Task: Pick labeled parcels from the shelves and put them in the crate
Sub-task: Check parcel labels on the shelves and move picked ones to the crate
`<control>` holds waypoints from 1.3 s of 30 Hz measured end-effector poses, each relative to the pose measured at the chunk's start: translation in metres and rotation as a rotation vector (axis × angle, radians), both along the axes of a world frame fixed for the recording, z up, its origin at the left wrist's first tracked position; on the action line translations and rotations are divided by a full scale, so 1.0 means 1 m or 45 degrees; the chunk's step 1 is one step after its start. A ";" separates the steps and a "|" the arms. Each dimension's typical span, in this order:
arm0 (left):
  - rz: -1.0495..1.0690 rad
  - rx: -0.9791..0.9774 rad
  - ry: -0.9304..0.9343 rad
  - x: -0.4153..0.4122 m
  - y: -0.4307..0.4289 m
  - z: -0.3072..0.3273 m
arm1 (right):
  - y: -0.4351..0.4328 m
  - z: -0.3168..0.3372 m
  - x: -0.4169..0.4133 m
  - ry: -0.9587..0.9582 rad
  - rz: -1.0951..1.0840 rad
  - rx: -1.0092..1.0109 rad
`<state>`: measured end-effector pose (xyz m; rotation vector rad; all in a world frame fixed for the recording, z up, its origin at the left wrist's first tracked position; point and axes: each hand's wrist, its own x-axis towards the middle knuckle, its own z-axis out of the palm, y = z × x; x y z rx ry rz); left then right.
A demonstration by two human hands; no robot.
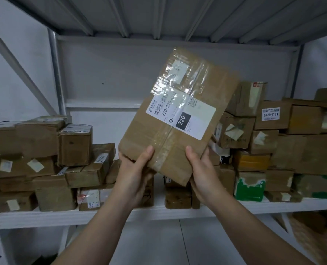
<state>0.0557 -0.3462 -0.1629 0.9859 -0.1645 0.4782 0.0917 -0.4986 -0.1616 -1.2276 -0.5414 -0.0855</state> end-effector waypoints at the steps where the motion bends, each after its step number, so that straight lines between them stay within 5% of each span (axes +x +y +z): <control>1: 0.047 -0.005 -0.036 0.002 0.004 0.000 | -0.002 0.002 0.000 -0.035 -0.038 -0.040; 7: 0.295 0.276 -0.142 -0.006 0.042 0.023 | -0.042 0.027 0.006 -0.177 -0.521 0.018; 12: 0.550 0.466 -0.043 0.003 0.044 0.020 | -0.054 0.012 0.019 -0.297 -0.590 -0.266; 16: 0.923 0.730 0.031 0.014 0.030 0.018 | -0.048 -0.005 0.022 -0.297 -0.745 -0.238; 30: 0.976 0.885 0.106 0.010 0.003 -0.001 | -0.044 -0.024 0.003 -0.281 -0.826 -0.175; 39: 0.755 0.883 0.155 -0.027 -0.009 -0.048 | -0.047 -0.061 -0.042 -0.177 -1.073 -0.145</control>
